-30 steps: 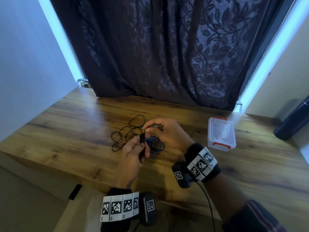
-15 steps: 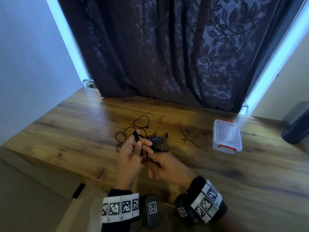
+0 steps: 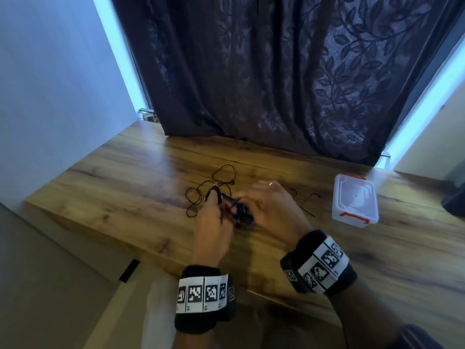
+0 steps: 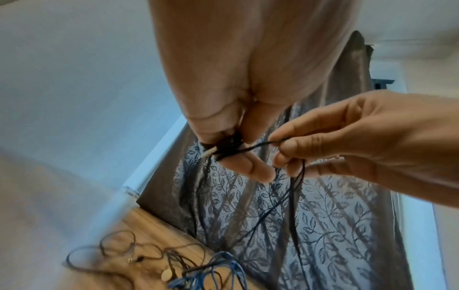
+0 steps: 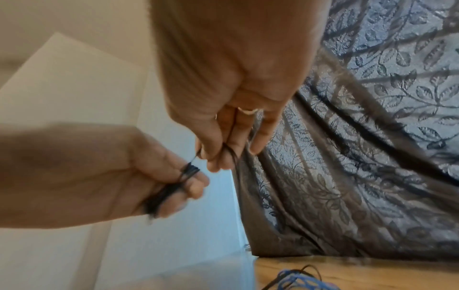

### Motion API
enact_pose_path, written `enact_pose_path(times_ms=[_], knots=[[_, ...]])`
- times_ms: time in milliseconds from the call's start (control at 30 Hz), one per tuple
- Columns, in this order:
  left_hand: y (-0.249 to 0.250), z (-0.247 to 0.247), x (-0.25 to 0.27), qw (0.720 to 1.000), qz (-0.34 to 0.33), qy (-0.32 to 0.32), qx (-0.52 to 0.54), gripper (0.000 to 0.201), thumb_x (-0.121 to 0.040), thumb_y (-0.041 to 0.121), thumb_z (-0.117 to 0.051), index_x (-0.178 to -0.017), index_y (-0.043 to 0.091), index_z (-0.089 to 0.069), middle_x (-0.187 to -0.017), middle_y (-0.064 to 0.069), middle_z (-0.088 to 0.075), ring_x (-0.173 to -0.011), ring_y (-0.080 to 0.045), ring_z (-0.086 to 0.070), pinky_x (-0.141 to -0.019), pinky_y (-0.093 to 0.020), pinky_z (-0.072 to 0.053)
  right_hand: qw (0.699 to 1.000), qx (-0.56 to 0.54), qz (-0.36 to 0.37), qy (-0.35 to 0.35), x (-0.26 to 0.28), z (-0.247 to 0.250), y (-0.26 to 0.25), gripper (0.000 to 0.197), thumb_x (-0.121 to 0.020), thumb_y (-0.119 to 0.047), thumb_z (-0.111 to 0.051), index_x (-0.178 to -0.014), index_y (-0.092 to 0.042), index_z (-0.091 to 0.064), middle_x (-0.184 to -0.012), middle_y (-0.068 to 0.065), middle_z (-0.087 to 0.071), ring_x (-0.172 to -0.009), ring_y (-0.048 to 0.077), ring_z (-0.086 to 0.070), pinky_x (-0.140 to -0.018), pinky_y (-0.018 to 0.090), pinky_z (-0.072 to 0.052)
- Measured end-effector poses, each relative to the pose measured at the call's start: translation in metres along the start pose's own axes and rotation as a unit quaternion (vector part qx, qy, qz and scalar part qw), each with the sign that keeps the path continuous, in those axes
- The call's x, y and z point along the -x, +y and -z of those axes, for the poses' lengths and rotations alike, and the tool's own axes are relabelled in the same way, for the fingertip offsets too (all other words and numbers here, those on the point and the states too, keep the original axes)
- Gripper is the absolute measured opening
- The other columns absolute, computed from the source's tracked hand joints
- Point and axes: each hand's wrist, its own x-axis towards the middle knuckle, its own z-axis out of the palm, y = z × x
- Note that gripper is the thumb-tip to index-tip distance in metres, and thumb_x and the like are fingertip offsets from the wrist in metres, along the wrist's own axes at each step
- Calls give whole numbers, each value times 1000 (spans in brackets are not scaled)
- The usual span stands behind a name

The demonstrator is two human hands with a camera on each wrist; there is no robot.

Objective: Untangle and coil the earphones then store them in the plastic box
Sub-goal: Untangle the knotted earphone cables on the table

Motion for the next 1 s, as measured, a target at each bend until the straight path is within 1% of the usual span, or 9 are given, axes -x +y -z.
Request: enact_pose_path(times_ms=[100, 233, 367, 467, 600, 700, 800, 933, 1000], knots=[[-2, 1, 2, 993, 64, -29, 96, 23, -104, 9, -37, -104, 20, -57, -80, -5, -65, -67, -10, -57, -68, -29, -48, 998, 17, -5, 55, -20, 1, 8, 21, -96, -15, -61, -113, -16, -73, -108, -4, -75, -98, 11, -69, -91, 43, -54], [2, 4, 1, 964, 68, -64, 248, 29, -106, 16, -39, -105, 0, -63, -66, -4, -56, -55, -13, -45, -58, -25, -39, 992, -59, -52, 94, -42, -6, 20, 19, -95, -10, -65, -108, -20, -76, -100, -2, -76, -87, 12, -72, -82, 42, -58], [2, 12, 0, 928, 32, -107, 354, 34, -100, 22, -46, -123, 3, -62, -70, -5, -54, -55, -14, -40, -58, -24, -38, 976, -170, -132, -5, -37, -20, 16, 30, -94, 4, -61, -110, -16, -75, -105, -7, -73, -94, 0, -70, -83, 21, -55], [6, 16, 2, 913, 21, -95, 395, 39, -99, 17, -46, -134, 2, -54, -75, -2, -60, -57, -11, -44, -68, -25, -48, 965, -199, -144, -87, -15, -37, 11, 20, -95, 2, -59, -104, -11, -72, -99, 4, -75, -94, 14, -71, -82, 33, -56], [3, 13, -1, 929, 21, 1, 369, 40, -102, 6, -43, -142, 1, -44, -96, -4, -74, -66, -11, -56, -78, -31, -55, 954, -207, -144, -164, 15, -59, 7, 21, -101, -9, -54, -106, -23, -68, -97, -8, -72, -92, -3, -66, -84, 25, -54], [-2, 9, -6, 931, 21, 101, 350, 42, -103, 3, -41, -145, -1, -39, -108, -9, -73, -76, -13, -65, -86, -34, -55, 957, -174, -133, -190, 28, -63, 8, 18, -102, -17, -56, -113, -22, -69, -107, -5, -72, -101, 6, -66, -90, 37, -57], [-7, 4, -7, 943, 10, 174, 282, 41, -104, 1, -37, -146, 1, -38, -112, -10, -71, -88, -16, -70, -82, -26, -56, 965, -151, -120, -175, 28, -53, 7, 20, -102, -18, -56, -116, -19, -70, -101, -6, -73, -95, 7, -66, -88, 38, -56], [-12, 1, -6, 983, 15, 144, 112, 33, -103, 4, -37, -135, 2, -48, -107, -3, -68, -92, -12, -68, -85, -28, -57, 990, -61, -68, -106, 21, -35, 5, 22, -99, -21, -61, -118, -21, -72, -97, -13, -69, -95, 7, -57, -95, 35, -41], [-11, 1, -3, 995, 31, 92, 29, 22, -101, 4, -40, -119, 3, -54, -97, 2, -65, -86, -2, -62, -83, -18, -52, 995, -49, -52, -64, 15, -25, 6, 21, -96, -20, -65, -114, -25, -73, -92, -17, -65, -94, 3, -51, -96, 34, -34]])
